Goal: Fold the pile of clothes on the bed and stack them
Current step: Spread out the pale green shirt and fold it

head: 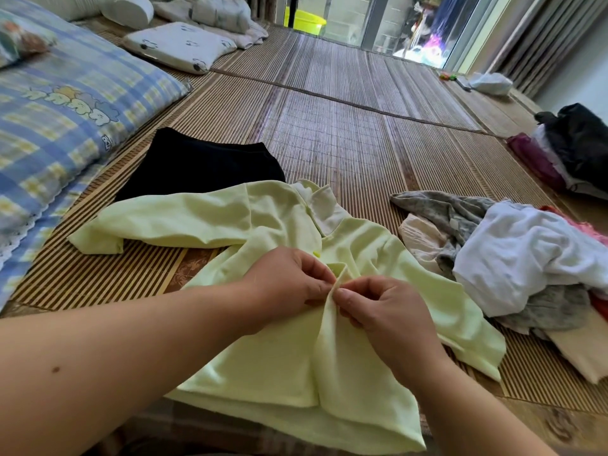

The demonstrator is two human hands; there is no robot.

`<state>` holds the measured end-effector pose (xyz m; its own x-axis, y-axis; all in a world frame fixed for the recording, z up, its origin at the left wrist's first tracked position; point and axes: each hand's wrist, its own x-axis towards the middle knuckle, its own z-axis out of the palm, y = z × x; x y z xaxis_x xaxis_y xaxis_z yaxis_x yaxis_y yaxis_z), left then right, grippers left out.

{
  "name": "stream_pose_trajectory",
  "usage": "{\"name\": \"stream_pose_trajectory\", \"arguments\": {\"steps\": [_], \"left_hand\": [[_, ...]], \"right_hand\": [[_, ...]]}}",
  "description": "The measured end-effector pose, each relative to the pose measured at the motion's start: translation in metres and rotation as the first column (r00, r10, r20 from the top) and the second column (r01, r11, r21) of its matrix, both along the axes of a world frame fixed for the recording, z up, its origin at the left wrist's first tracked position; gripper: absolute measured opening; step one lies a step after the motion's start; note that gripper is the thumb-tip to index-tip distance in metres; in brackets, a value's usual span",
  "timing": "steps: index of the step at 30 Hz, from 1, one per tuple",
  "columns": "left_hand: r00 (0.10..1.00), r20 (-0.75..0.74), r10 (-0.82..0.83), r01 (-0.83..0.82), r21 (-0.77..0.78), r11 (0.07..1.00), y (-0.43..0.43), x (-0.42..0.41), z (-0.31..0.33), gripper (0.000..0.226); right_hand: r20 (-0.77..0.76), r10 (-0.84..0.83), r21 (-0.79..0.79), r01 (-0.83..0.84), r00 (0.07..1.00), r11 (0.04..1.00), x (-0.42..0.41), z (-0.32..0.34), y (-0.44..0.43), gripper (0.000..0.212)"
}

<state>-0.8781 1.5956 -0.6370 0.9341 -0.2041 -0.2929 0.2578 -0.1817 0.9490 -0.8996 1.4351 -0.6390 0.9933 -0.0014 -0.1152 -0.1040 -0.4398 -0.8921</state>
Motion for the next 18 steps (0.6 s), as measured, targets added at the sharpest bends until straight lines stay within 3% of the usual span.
{"name": "stream_pose_trajectory", "arguments": {"steps": [3,6,9,14,18], "left_hand": [[0.999,-0.009,0.037,-0.037,-0.003,0.999,-0.001,-0.001,0.001,0.009],[0.997,0.036,0.074,-0.075,0.049,0.996,-0.003,-0.003,-0.001,0.018],[0.993,0.025,0.117,-0.117,0.027,0.993,-0.005,-0.004,-0.002,0.014],[0.972,-0.156,0.178,-0.207,-0.191,0.960,-0.006,-0.004,0.000,0.014],[0.961,-0.211,0.177,-0.237,-0.299,0.924,-0.007,-0.004,0.002,0.009]], "right_hand": [[0.209,0.043,-0.223,0.005,0.977,0.975,-0.003,-0.003,0.003,0.016],[0.336,0.084,-0.303,0.023,0.938,0.953,-0.006,-0.007,0.006,0.007],[0.316,0.057,-0.238,0.020,0.947,0.971,-0.006,-0.011,0.006,0.005],[0.233,-0.006,-0.092,0.028,0.973,0.995,-0.006,-0.013,0.006,0.008],[0.229,-0.015,0.020,0.011,0.973,1.000,-0.005,-0.010,0.006,0.011]]}}
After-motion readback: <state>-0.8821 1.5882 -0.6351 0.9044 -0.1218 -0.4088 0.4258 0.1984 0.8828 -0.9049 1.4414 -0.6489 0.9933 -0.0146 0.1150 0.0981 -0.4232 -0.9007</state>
